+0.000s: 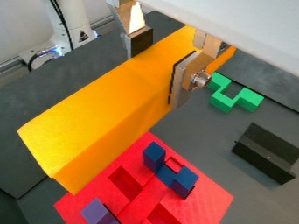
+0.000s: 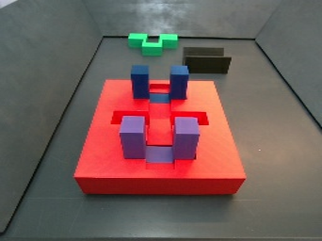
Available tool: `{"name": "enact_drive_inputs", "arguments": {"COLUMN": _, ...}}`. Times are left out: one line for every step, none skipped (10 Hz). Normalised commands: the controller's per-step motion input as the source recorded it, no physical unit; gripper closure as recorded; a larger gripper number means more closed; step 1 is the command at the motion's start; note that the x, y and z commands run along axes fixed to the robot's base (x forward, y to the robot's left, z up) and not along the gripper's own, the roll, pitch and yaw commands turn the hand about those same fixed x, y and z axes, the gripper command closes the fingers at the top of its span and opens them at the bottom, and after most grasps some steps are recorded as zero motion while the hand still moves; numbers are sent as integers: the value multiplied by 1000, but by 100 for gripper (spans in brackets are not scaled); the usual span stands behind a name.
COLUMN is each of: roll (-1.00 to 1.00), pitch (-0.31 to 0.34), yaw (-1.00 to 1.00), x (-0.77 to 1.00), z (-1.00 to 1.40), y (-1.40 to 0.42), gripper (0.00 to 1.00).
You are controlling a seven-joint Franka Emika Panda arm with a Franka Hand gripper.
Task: Pick up the yellow object. Move up. Move to above the board. Insert the yellow object.
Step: Insert the yellow object.
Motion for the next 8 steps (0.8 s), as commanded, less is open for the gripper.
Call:
{"name": "enact_drive_inputs", "arguments": {"roll": -37, "pitch": 0, "yaw": -83, "x": 186, "z": -143, "y": -120, "gripper": 100}}
{"name": "enact_drive_inputs", "arguments": {"roll": -207, "pitch": -141, "yaw": -131, "x": 217, "z": -394, "y": -31, "gripper": 100}}
{"name": "enact_drive_inputs", "arguments": {"roll": -254, "pitch": -206, "yaw": -149, "x": 317, "z": -523, "y": 0, "gripper": 100}}
{"name": "enact_drive_inputs", "arguments": {"roll": -246, "pitch": -209, "yaw": -183, "x": 420, "z": -543, "y": -29, "gripper": 100}}
{"name": "enact_drive_inputs", "arguments": {"roll": -133, "pitch": -193, "yaw": -189, "x": 443, "z": -571, "y": -23, "gripper": 100}}
{"name": "enact_drive_inputs", "arguments": {"roll": -10, "pitch": -179, "yaw": -126, "x": 360, "z": -706, "y": -11, "gripper": 100}}
{"name": "enact_drive_inputs", "arguments": {"roll": 31, "pitch": -177, "yaw": -34, "x": 277, "z": -840, "y": -34, "gripper": 100}}
{"name": "enact_drive_inputs", "arguments": {"roll": 170, "pitch": -134, "yaw": 0, "x": 194, "z": -780, "y": -34, "gripper": 100}}
